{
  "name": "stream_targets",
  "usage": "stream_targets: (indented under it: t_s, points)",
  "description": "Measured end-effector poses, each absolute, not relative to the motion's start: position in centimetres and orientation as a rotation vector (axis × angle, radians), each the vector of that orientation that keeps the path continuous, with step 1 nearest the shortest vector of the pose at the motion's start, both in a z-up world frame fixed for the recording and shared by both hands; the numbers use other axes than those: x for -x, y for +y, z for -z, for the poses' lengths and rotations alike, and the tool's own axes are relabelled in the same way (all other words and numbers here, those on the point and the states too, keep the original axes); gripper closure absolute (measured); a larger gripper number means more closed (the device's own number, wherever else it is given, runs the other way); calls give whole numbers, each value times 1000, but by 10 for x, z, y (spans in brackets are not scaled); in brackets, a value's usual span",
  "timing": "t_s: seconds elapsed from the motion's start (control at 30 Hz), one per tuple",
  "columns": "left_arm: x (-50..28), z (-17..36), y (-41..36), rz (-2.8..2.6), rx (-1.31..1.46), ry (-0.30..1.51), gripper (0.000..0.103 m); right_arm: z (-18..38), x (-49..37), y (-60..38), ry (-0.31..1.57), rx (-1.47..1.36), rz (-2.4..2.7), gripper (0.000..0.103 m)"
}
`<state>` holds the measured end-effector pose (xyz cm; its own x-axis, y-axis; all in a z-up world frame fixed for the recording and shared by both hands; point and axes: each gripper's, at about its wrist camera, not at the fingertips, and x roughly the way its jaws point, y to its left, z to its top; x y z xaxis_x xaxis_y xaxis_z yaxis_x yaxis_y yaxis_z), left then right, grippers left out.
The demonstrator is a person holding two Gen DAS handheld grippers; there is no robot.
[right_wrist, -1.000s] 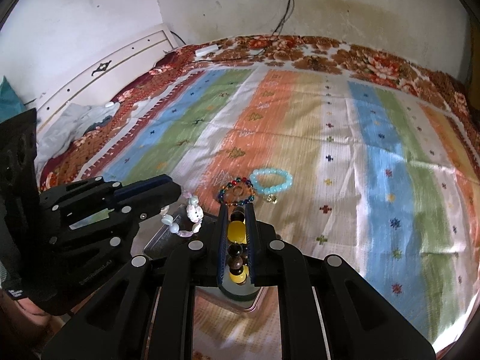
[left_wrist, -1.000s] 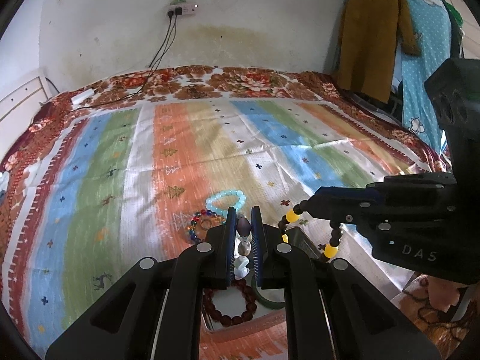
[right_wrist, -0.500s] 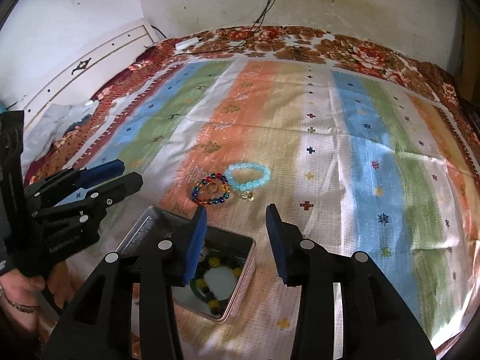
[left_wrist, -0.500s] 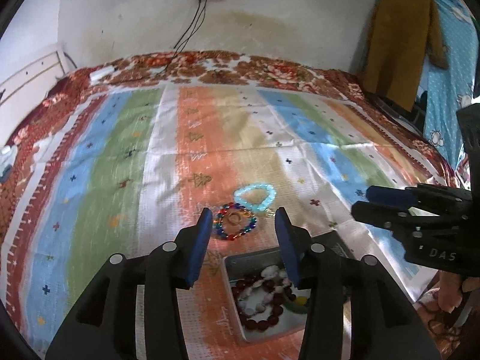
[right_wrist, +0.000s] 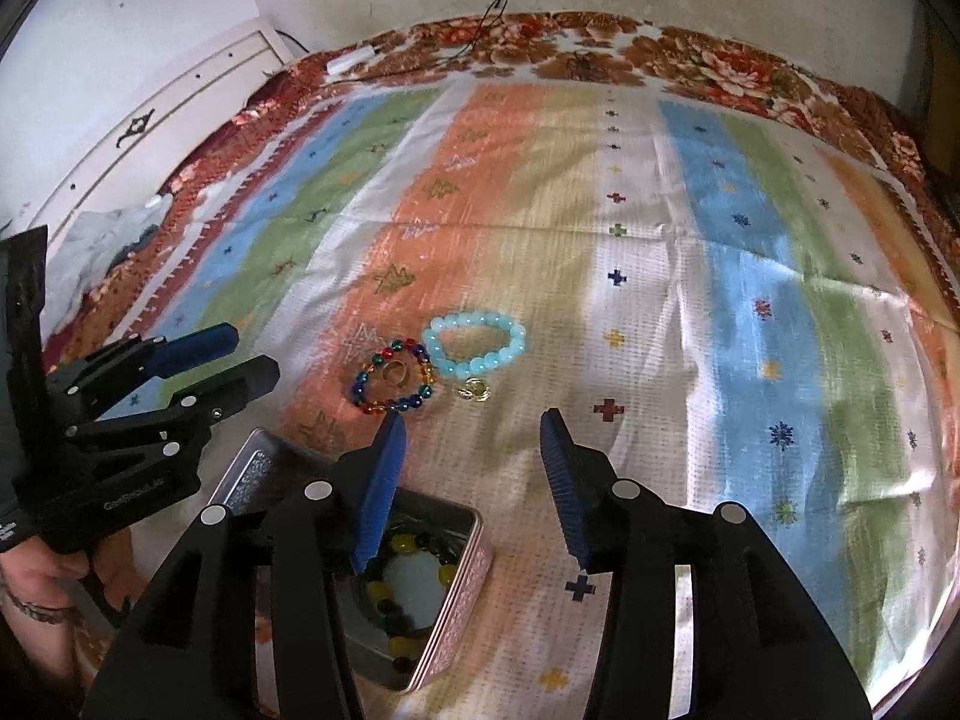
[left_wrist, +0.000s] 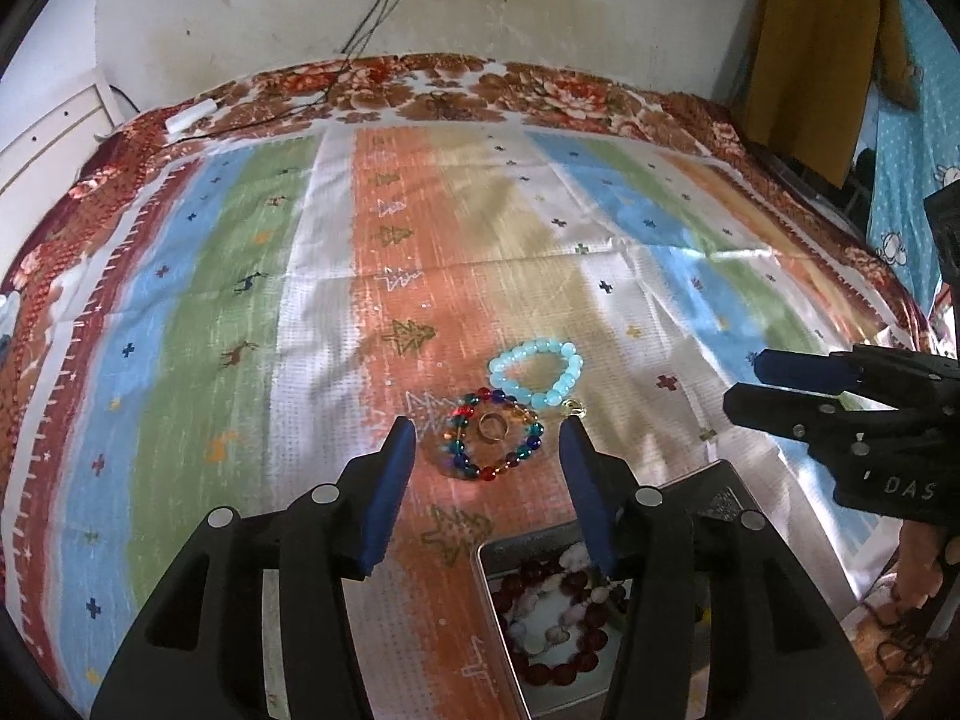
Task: Organize jewelry
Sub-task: 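Move left tool to multicolour bead bracelet while right tool approaches light blue bead bracelet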
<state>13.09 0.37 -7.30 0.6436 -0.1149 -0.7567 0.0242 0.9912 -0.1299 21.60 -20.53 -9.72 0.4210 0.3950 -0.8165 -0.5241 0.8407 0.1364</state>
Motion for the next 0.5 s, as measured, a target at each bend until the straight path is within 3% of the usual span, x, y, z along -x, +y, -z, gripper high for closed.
stream_targets:
  t_s: [0.5]
  points:
    - [-151,90,7,110,170,971,48,110,-237,-198,1031,144,-557,56]
